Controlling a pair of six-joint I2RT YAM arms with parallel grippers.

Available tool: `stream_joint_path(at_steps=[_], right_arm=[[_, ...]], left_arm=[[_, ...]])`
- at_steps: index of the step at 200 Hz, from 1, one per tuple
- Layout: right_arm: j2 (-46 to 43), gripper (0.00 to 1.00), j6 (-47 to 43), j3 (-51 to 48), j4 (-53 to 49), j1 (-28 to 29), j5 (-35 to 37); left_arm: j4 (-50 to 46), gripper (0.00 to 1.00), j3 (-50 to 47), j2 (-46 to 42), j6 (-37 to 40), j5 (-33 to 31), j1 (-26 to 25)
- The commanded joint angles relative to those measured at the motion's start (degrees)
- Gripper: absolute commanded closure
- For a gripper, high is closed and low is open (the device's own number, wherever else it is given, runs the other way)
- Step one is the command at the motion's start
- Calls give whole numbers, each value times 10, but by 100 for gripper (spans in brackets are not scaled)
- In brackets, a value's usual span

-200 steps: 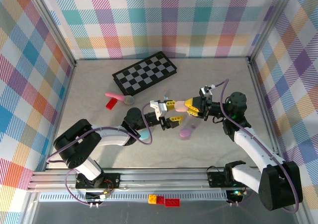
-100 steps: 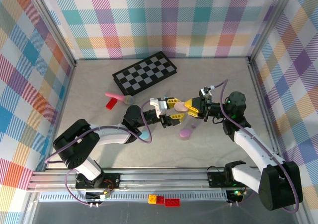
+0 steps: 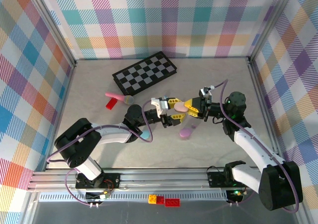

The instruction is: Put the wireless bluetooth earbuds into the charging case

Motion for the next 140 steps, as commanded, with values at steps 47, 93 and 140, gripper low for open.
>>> stream_joint_path(at_steps=[47,93,140], right_arm=[[-10,77,5,11,27,-2,0],[-10,78,5,11,22,-2,3],[-15,78,6,13,20,-2,5]], left_arm=[[32,46,13,7,-9,21,4],[32,52,16,7,-7,25,4],[32,50,14,10,-5,24,4]])
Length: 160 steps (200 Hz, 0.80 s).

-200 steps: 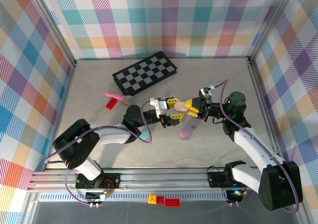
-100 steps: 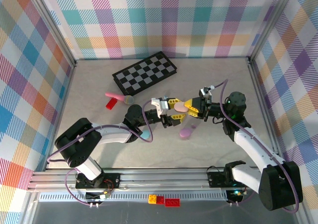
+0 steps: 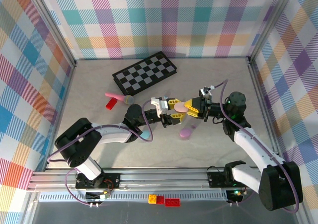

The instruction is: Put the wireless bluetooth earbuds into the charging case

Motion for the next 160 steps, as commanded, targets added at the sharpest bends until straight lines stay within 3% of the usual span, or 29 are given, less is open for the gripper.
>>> stream_joint_path(at_steps=[1,134,160], right_arm=[[-14,78,3,13,19,-2,7],[-10,77,-33,17,-41,-2,11],[-10,72,-39,16,-50,-2,15]], left_arm=[[32,50,14,8,0,20,3],[31,58,20,5,-4,32,3],[30,63,16,3,-3,34,4]])
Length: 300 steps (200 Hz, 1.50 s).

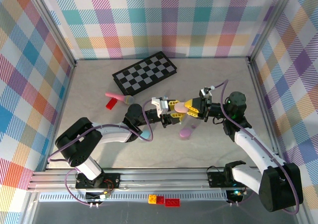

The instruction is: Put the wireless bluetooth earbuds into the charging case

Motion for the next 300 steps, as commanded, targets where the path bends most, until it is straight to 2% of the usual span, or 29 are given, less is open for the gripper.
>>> stream_joint_path(at_steps=[1,24,58,79,94,116,135,168,197,224,300], right_arm=[[-4,71,-24,15,-25,-2,11],[-9,60,-38,20,-46,-2,14],[-32,29,-112,45,-143,-2,37],[-32,21,-160,69,-206,-4,50],[-34,18,-250,102,-299,-4,72],[-34,14,-442,174,-485,-4,135],[-24,11,-582,224,-591,-4,188],[-8,13,-752,284,-683,18,217],[6,13,-860,317,-726,95,275],[14,12,-906,316,-712,157,321],[43,10,-923,306,-687,182,327]], left_arm=[[36,63,15,-1,-1,21,1],[34,64,12,-1,-1,22,2],[31,64,4,-4,1,23,6],[28,64,-6,-9,1,24,9],[26,64,-19,-16,1,24,11],[19,63,-44,-30,3,15,16],[19,63,-66,-36,1,11,23],[13,63,-90,-54,-1,9,33],[1,63,-97,-61,-4,10,38],[9,64,-96,-59,-17,14,39],[10,67,-98,-71,-37,24,44]])
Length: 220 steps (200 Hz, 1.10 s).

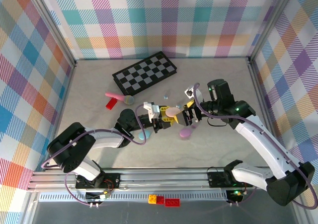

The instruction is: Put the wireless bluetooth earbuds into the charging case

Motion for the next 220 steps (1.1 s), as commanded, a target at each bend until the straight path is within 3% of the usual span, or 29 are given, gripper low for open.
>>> stream_joint_path(at_steps=[1,31,81,112,220], right_arm=[[8,10,-32,2,7,9,3],[13,9,-36,-6,25,16,19],[13,8,-67,-14,50,40,109],[2,8,-81,-28,67,43,111],[-19,8,1,-31,147,43,187]], left_arm=[[15,67,-1,-14,-16,18,8],[10,67,4,-15,-22,17,9],[-11,66,9,-25,-23,24,9],[-13,66,13,-26,-18,31,8],[-26,65,9,-27,14,41,9]])
